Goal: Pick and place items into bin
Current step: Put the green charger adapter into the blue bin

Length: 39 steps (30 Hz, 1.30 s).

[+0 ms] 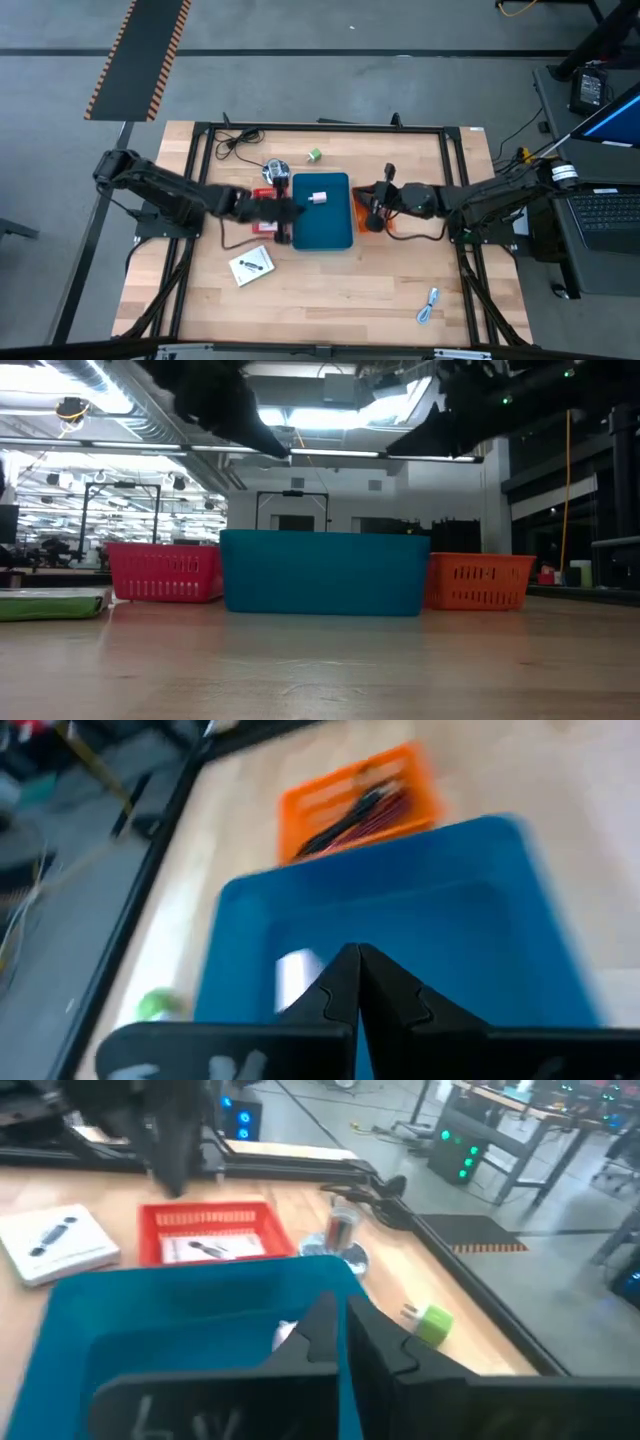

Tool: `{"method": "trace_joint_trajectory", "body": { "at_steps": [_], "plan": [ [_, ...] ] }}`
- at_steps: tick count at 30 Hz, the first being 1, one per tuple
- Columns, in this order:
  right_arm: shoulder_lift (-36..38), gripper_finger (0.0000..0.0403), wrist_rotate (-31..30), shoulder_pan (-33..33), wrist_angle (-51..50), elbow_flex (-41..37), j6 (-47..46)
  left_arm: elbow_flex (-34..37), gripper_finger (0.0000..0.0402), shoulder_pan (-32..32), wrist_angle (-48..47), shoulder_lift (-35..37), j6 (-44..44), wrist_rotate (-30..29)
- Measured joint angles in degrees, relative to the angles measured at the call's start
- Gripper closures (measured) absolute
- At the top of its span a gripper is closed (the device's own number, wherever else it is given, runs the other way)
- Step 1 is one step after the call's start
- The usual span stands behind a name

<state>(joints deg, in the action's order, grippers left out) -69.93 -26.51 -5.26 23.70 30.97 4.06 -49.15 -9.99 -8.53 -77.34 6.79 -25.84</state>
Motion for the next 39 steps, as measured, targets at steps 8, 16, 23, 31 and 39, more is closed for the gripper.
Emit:
{"method": "trace_joint_trajectory", "body": {
  "at_steps": [8,16,23,31,39],
  "plan": [
    [0.0,0.038,0.0,4.6,-0.8,-0.1,-0.1,-7.3,0.0398,13.5,-5.4,0.0,0.9,4.4],
    [0.0,0.0375,0.0,7.6,-1.8,-0.1,0.6,-8.1,0.0377,19.3,-5.5,0.0,9.6,4.4],
    [0.0,0.0375,0.1,9.8,-1.6,-0.1,2.7,-8.1,0.0317,21.4,-5.4,-0.6,14.6,4.4],
    [0.0,0.0375,0.1,12.4,4.0,0.0,8.4,-8.1,0.0236,23.5,-5.4,-0.7,15.6,2.0],
    [0.0,0.0375,2.7,12.7,3.9,0.0,8.2,-8.1,0.0185,26.8,-3.8,-0.7,20.3,-2.8]
  ]
}}
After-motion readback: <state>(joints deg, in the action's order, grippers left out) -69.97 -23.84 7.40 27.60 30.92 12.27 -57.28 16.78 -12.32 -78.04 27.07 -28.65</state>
